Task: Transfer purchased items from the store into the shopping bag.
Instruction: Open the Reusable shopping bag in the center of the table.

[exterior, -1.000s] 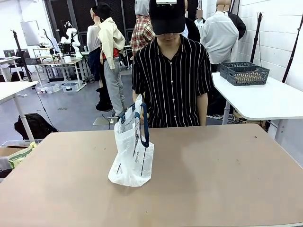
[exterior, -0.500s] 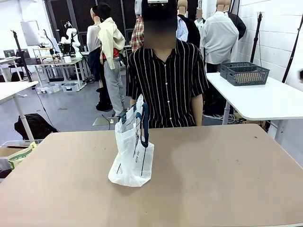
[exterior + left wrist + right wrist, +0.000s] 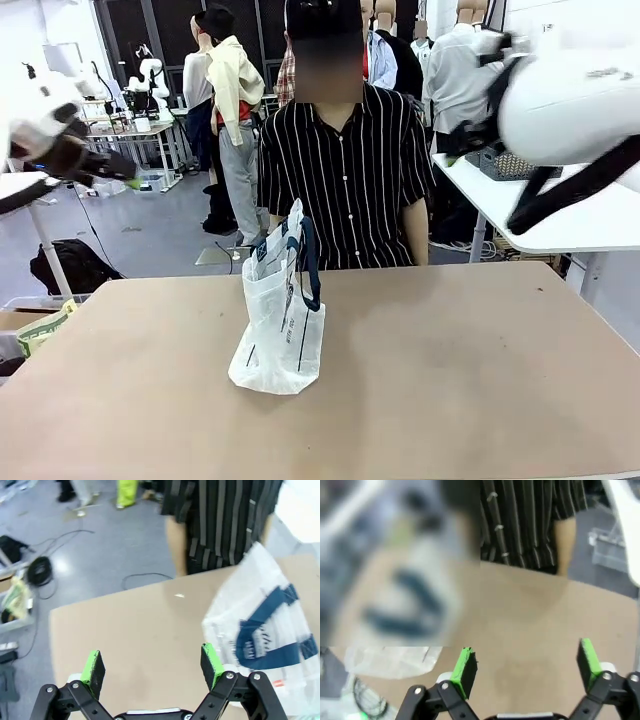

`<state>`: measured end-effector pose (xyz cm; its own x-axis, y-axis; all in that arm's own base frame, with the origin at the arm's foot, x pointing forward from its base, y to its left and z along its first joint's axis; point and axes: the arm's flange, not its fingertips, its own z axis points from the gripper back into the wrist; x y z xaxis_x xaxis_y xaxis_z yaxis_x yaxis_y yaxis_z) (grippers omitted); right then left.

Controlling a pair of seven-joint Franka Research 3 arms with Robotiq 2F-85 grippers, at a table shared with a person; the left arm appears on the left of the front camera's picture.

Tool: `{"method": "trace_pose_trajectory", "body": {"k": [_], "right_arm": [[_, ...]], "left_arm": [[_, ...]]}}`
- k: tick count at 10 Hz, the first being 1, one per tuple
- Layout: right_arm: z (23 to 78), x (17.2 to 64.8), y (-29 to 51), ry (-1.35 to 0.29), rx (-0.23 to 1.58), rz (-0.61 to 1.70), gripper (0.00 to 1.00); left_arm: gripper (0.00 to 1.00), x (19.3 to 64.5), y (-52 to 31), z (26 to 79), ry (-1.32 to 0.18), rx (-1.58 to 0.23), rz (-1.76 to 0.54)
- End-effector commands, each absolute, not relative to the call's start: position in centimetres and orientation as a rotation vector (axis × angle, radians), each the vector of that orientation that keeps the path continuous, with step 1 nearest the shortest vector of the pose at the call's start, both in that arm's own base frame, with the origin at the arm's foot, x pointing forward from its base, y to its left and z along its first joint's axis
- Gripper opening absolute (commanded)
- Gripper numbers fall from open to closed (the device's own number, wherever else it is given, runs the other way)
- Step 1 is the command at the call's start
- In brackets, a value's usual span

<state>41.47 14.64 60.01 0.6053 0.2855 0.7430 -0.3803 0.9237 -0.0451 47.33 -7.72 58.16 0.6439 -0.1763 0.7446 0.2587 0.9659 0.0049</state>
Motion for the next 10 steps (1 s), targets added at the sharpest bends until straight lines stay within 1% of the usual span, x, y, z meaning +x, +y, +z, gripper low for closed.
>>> {"method": "trace_pose_trajectory", "body": {"k": [1, 2, 4, 5, 6, 7, 8, 9, 10], "right_arm": [[60.1, 41.9, 13.6, -0.849, 0.057, 0.564, 1.0], [60.0, 41.5, 14.6, -0.836, 0.122, 0.386, 1.0], [60.0, 41.5, 14.6, -0.836, 0.122, 0.386, 1.0], [59.8, 41.3, 15.7, -0.825, 0.108, 0.459, 1.0], [59.9, 41.9, 18.1, -0.79, 0.159, 0.515, 1.0], [60.3, 42.7, 21.5, -0.704, 0.142, 0.543, 1.0], [60.3, 43.5, 24.2, -0.647, 0.11, 0.547, 1.0], [60.3, 43.8, 27.0, -0.627, 0.184, 0.611, 1.0], [59.7, 44.1, 29.6, -0.569, 0.237, 0.66, 1.0]], "left_arm": [[1.0, 48.8, -7.0, 57.0, -0.749, -0.118, -0.262], [1.0, 47.3, -7.7, 58.2, -0.836, -0.105, -0.248], [1.0, 47.3, -7.7, 58.2, -0.836, -0.105, -0.248], [1.0, 47.3, -7.7, 58.2, -0.836, -0.105, -0.248], [1.0, 48.0, -8.3, 57.8, -0.82, -0.116, -0.248], [1.0, 49.9, -10.5, 57.9, -0.824, -0.149, -0.309], [1.0, 52.1, -12.4, 58.0, -0.796, -0.187, -0.354], [1.0, 54.0, -14.7, 57.9, -0.752, -0.249, -0.384], [1.0, 55.7, -17.2, 57.9, -0.727, -0.297, -0.43]]}}
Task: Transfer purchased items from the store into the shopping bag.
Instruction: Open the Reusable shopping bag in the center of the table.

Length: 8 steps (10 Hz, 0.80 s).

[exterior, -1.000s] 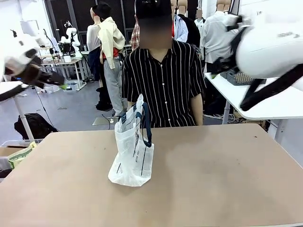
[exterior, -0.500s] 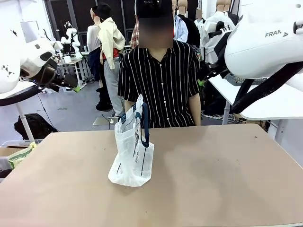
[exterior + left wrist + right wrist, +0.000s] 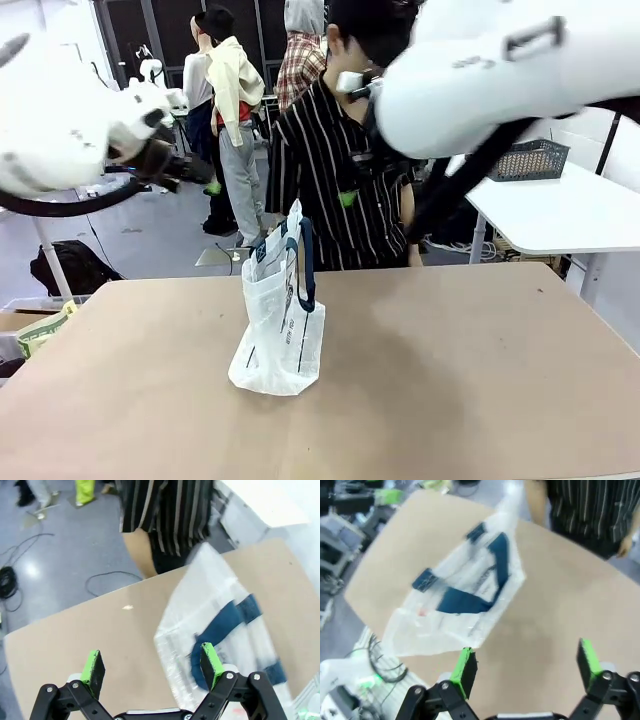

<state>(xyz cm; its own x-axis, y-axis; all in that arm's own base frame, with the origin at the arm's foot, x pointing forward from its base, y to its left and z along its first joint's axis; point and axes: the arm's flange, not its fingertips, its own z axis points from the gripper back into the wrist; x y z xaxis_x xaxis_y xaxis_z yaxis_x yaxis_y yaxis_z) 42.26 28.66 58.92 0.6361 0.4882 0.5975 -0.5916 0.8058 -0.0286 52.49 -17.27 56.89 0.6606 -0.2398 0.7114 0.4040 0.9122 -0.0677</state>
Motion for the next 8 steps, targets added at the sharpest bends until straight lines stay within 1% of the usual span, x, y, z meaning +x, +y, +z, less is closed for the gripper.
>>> {"method": "trace_pose_trajectory", "body": {"k": [1, 2, 3, 4, 5, 6, 7, 8], "right_arm": [[59.0, 44.8, 31.2, -0.527, 0.24, 0.646, 1.0], [58.9, 42.3, 28.7, -0.628, 0.176, 0.62, 1.0], [58.9, 42.3, 28.7, -0.628, 0.176, 0.62, 1.0], [58.4, 43.3, 31.8, -0.577, 0.215, 0.644, 1.0], [59.0, 43.5, 32.9, -0.553, 0.178, 0.633, 1.0], [58.7, 43.8, 35.5, -0.513, 0.15, 0.621, 1.0], [58.1, 43.6, 37.5, -0.48, 0.172, 0.615, 1.0], [57.4, 44.3, 38.8, -0.449, 0.15, 0.605, 1.0]], "left_arm": [[1.0, 57.0, -19.5, 57.6, -0.691, -0.292, -0.448], [1.0, 52.5, -17.3, 56.9, -0.768, -0.228, -0.368], [1.0, 52.5, -17.3, 56.9, -0.768, -0.228, -0.368], [1.0, 52.5, -17.3, 56.9, -0.768, -0.228, -0.368], [1.0, 54.5, -19.7, 56.5, -0.739, -0.26, -0.397], [1.0, 55.3, -21.4, 56.3, -0.709, -0.257, -0.41], [1.0, 55.4, -22.7, 56.4, -0.639, -0.289, -0.391], [1.0, 56.2, -24.1, 56.5, -0.616, -0.295, -0.419]]}}
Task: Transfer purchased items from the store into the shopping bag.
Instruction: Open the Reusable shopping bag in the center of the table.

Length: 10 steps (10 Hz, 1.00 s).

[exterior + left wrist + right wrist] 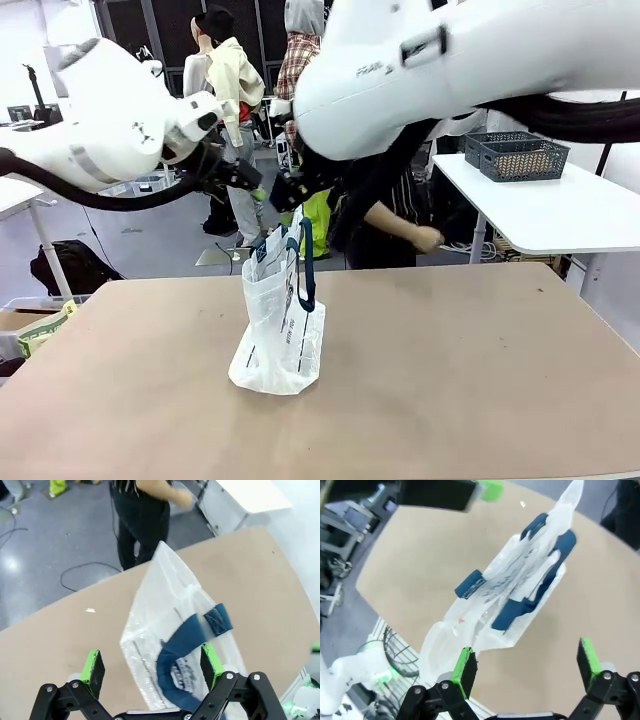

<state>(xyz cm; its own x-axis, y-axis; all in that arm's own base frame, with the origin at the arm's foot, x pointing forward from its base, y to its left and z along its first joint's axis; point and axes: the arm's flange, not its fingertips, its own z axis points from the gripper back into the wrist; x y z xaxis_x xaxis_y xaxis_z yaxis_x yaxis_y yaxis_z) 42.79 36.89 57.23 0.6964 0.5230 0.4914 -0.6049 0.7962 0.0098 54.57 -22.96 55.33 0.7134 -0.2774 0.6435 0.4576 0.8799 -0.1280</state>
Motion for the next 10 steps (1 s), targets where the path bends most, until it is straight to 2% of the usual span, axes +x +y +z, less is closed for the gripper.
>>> {"method": "trace_pose_trajectory", "body": {"k": [1, 4, 8, 10], "right_arm": [[56.2, 44.6, 39.9, -0.436, 0.122, 0.574, 1.0], [54.2, 44.7, 40.0, -0.403, 0.164, 0.53, 1.0], [52.7, 46.5, 39.3, -0.403, 0.156, 0.468, 1.0], [51.9, 47.2, 39.4, -0.402, 0.157, 0.444, 1.0]], "left_arm": [[1.0, 56.9, -24.7, 56.3, -0.575, -0.284, -0.431], [1.0, 58.8, -26.6, 54.4, -0.409, -0.305, -0.474], [1.0, 59.6, -27.4, 52.3, -0.315, -0.297, -0.481], [1.0, 59.7, -27.7, 51.8, -0.297, -0.351, -0.521]]}}
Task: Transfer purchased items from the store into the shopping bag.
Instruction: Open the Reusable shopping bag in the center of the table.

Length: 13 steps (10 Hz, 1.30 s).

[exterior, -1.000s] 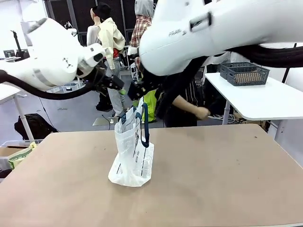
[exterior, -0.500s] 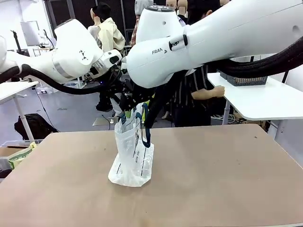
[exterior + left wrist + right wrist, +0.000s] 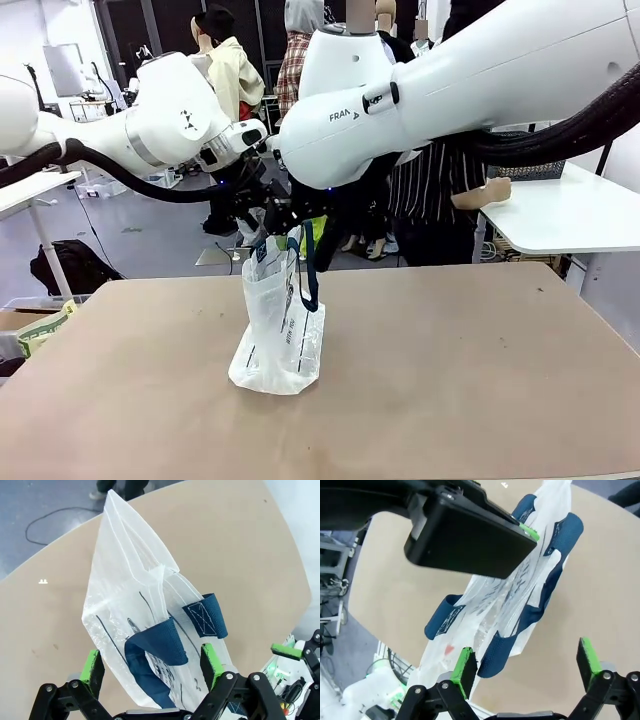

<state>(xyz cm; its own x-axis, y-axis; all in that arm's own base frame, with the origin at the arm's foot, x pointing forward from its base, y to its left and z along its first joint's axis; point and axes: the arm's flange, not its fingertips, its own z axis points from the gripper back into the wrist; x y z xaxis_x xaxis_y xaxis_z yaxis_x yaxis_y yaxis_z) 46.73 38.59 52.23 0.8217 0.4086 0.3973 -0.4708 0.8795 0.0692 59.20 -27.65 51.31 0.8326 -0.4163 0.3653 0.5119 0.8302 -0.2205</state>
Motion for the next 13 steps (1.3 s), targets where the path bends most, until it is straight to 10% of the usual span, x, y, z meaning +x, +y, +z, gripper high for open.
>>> {"method": "trace_pose_trajectory", "body": {"k": [1, 6, 11, 13], "right_arm": [[51.7, 47.4, 39.5, -0.394, 0.157, 0.442, 1.0], [50.4, 48.5, 40.4, -0.374, 0.125, 0.427, 1.0], [50.6, 48.5, 40.7, -0.358, 0.106, 0.454, 0.12], [50.7, 48.5, 40.8, -0.365, 0.092, 0.434, 0.0]], "left_arm": [[1.0, 59.7, -27.8, 51.6, -0.296, -0.343, -0.525], [1.0, 59.3, -28.1, 50.2, -0.236, -0.244, -0.533], [0.11, 58.9, -28.2, 50.3, -0.251, -0.243, -0.544], [0.0, 58.7, -27.7, 50.6, -0.261, -0.236, -0.534]]}}
